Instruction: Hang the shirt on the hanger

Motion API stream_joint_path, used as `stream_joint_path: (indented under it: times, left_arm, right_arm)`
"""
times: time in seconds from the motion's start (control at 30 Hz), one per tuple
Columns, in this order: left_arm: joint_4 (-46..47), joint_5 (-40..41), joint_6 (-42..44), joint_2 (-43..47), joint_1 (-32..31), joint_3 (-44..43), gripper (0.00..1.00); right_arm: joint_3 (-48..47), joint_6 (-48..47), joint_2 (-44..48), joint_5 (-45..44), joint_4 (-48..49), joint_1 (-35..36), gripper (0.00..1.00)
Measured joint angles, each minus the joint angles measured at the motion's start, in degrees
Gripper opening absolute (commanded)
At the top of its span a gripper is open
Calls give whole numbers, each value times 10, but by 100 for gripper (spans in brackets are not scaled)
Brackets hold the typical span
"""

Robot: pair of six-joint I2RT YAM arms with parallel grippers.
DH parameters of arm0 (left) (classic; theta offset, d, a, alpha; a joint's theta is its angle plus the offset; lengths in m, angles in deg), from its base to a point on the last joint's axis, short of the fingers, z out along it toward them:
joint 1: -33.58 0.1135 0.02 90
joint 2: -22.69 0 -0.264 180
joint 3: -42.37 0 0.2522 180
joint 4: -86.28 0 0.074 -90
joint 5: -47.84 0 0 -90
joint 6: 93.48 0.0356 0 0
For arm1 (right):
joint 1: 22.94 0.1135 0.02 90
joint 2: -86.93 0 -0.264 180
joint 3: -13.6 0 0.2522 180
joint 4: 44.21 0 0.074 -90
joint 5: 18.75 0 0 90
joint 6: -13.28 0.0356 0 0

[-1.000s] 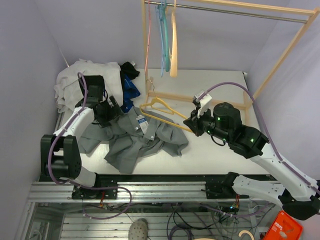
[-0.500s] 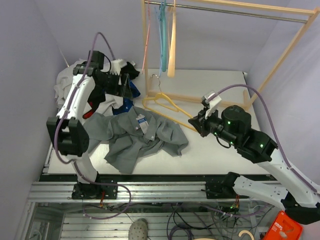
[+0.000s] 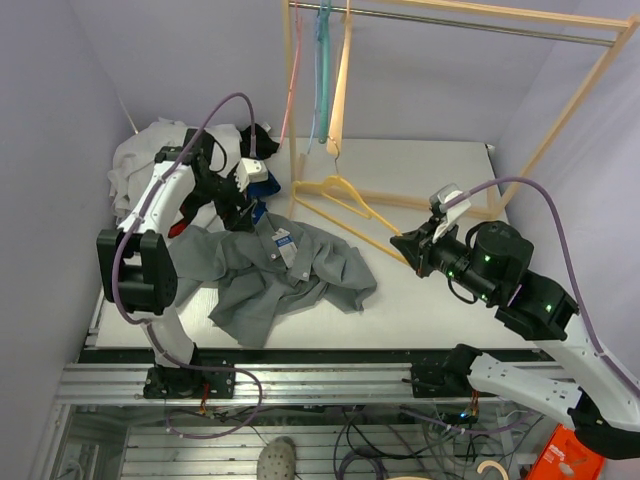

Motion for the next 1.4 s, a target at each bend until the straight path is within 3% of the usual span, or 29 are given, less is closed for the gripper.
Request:
stream_joint_path:
  times: [0.37, 0.6, 0.83, 0.93, 1.03, 1.17, 1.4]
  left_arm:
    - [25, -67, 93, -39, -8, 22, 99]
    - [-3, -89, 129, -142, -7, -48, 99]
    - [-113, -119, 206, -222, -7, -137, 94]
    - [-160, -131, 236, -243, -7, -161, 88]
    - [-192, -138, 250, -262, -7, -182, 76]
    - [-212, -141, 258, -268, -7, -186, 33]
    - [-224, -143, 246, -268, -10, -193, 27]
  right_arm:
    - [2, 17, -2, 53, -30, 0, 0]
    - [2, 24, 3, 61, -31, 0, 0]
    - [-1, 31, 3, 64, -43, 0, 0]
    - [-3, 31, 3, 64, -48, 0, 0]
    - [-3, 31, 3, 64, -52, 0, 0]
    - [-7, 30, -2, 70, -63, 0, 0]
    - [-10, 23, -9, 83, -69, 0, 0]
